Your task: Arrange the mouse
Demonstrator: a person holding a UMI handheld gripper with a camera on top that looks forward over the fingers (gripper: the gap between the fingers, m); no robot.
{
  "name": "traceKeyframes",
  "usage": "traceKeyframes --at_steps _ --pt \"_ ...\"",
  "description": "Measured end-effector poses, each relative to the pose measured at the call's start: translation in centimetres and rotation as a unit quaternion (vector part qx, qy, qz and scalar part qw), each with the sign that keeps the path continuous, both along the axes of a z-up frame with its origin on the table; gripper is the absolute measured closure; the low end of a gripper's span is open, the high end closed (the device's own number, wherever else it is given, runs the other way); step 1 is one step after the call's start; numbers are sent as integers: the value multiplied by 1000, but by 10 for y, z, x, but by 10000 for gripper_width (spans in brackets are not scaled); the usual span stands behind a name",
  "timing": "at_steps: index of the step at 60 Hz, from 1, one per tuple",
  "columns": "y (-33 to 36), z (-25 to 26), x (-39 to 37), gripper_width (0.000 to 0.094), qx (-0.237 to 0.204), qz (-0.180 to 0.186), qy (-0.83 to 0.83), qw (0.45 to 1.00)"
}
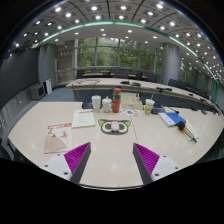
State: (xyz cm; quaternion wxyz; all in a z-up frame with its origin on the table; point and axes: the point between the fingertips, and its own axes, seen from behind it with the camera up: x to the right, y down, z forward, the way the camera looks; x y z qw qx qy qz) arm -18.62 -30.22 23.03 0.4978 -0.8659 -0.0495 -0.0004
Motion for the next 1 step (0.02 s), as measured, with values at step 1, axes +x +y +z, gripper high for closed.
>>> traceKeyframes --at_steps 1 --pt "-1 2 0 81 1 1 2 1000"
